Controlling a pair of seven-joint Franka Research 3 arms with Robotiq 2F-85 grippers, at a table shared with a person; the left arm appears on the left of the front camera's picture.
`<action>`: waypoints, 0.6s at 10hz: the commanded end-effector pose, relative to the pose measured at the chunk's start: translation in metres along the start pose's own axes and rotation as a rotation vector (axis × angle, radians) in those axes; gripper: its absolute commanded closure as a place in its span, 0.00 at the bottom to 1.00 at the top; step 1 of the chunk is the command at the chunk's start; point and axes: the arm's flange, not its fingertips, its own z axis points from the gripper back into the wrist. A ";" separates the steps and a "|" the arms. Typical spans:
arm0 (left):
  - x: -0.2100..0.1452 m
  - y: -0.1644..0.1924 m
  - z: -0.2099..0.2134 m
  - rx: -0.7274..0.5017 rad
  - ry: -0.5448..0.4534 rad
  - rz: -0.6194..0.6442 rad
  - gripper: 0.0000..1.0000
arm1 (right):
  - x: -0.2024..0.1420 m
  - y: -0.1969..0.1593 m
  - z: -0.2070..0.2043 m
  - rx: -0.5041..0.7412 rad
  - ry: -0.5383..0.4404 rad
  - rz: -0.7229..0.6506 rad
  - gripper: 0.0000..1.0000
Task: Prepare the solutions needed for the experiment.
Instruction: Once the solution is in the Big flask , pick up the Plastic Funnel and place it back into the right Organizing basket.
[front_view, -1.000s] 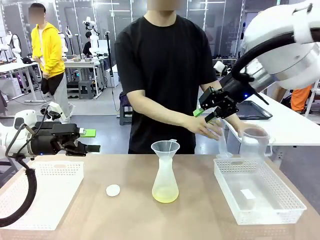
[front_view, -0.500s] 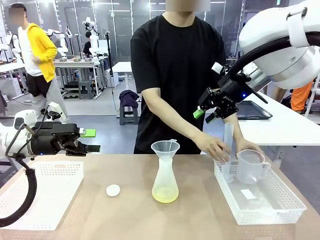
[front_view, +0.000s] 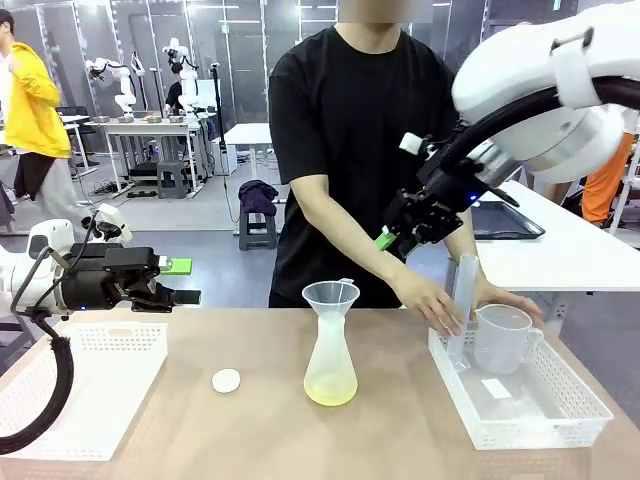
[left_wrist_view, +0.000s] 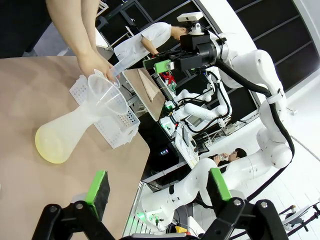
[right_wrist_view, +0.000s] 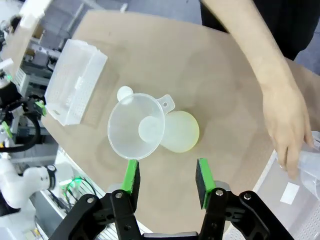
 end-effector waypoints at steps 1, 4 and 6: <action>0.001 -0.001 -0.001 -0.019 -0.014 0.008 0.00 | 0.022 0.007 -0.017 -0.068 0.066 0.000 0.42; 0.001 -0.001 -0.001 -0.019 -0.014 0.008 0.00 | 0.039 0.016 -0.040 -0.075 0.194 -0.027 0.42; 0.001 -0.001 -0.001 -0.019 -0.014 0.008 0.00 | 0.044 0.012 -0.054 -0.059 0.212 -0.042 0.42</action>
